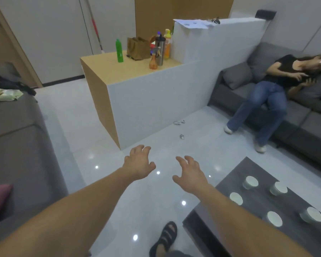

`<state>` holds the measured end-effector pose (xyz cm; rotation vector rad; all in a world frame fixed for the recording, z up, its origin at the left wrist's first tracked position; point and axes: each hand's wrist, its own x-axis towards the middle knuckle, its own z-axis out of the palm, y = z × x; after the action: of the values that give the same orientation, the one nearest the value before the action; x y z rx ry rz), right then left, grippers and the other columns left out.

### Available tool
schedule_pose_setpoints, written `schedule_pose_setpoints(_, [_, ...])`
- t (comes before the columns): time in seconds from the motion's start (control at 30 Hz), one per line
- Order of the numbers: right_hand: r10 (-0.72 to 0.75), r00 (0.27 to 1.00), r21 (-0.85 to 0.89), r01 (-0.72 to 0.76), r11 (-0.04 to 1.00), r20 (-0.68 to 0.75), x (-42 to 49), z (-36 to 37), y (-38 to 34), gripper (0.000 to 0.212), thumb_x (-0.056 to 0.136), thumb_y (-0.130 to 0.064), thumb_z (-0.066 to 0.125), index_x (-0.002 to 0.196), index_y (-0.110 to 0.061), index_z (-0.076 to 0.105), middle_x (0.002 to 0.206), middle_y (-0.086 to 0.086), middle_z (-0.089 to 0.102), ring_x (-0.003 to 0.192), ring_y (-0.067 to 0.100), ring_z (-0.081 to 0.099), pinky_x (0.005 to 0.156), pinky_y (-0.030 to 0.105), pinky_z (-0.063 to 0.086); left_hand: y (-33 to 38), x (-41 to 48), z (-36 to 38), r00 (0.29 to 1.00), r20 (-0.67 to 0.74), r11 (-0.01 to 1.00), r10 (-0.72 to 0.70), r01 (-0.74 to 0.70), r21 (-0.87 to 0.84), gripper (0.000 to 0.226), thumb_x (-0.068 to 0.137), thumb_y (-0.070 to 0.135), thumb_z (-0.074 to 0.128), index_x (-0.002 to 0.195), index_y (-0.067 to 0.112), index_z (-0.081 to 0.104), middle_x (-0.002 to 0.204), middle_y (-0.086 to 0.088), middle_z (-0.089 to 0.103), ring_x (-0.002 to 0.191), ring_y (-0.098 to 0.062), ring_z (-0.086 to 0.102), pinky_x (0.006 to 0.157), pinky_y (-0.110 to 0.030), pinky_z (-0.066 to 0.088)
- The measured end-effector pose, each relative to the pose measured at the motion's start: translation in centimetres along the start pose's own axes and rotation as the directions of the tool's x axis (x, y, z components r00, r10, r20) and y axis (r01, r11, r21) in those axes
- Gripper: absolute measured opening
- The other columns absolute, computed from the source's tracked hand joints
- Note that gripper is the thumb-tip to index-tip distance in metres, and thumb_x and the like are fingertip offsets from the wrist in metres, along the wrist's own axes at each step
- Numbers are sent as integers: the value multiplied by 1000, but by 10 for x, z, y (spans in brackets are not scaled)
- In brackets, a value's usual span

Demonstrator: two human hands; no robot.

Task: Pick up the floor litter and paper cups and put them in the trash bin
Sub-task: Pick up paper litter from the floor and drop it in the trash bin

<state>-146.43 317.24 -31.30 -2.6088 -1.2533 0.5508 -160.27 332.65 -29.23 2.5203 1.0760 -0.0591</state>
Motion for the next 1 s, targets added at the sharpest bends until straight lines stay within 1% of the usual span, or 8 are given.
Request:
schedule_pose_setpoints(0.13, [33,999,28,-33,999,1,89,-16,6,74,91,-42,56,153,-29,17,159,3,12,143,24,16,110,44,35,10,89,-13,999,8,999,42,-42,-2,67,88,40,50,148,22,25,155,-5,20,140,-27,20,109,-47,29])
schedule_pose_setpoints(0.27, [26,999,52,-28,998,37,172,-38,7,74,91,-42,57,153,-30,17,159,2,11,143,24,16,110,44,35,12,170,-28,999,49,1000,20,-21,20,66,90,40,50,148,22,24,155,-5,19,141,-27,18,111,-48,28])
schedule_pose_setpoints(0.4, [11,1000,44,-11,999,8,251,-67,16,74,91,-42,57,153,-30,19,158,2,12,143,24,18,109,43,35,15,251,-37,998,55,1000,4,-6,25,66,91,40,50,148,21,23,155,-4,20,141,-27,19,110,-47,30])
schedule_pose_setpoints(0.57, [52,998,27,-53,998,48,337,-83,33,72,91,-42,56,152,-30,20,158,3,13,142,26,19,107,44,37,19,347,-39,991,127,999,33,-35,12,68,90,42,50,149,21,22,155,-4,19,140,-26,20,109,-46,30])
schedule_pose_setpoints(0.73, [117,992,10,-118,993,50,435,-98,49,75,88,-41,59,151,-32,21,157,3,15,140,26,22,104,43,39,26,470,-41,985,145,996,94,-93,-13,67,90,41,50,148,20,23,154,-5,20,140,-27,20,110,-47,30])
schedule_pose_setpoints(0.8, [163,986,19,-164,986,40,475,-108,58,74,87,-41,59,151,-31,22,157,3,15,140,26,23,105,43,38,33,519,-46,981,149,992,126,-123,-30,67,90,41,51,148,20,24,154,-5,21,139,-27,21,109,-47,31])
schedule_pose_setpoints(0.93, [247,967,48,-250,967,54,545,-125,73,75,88,-41,59,152,-30,21,158,1,14,141,25,22,107,43,38,48,603,-53,961,209,983,182,-177,-39,67,90,40,51,148,20,25,154,-4,21,140,-27,21,109,-46,31])
schedule_pose_setpoints(1.0, [263,962,64,-268,961,72,576,-128,81,76,88,-42,59,152,-30,21,158,0,13,141,25,21,107,43,37,53,641,-52,955,232,983,183,-179,-38,68,89,40,52,148,19,25,154,-5,21,140,-27,22,110,-45,30])
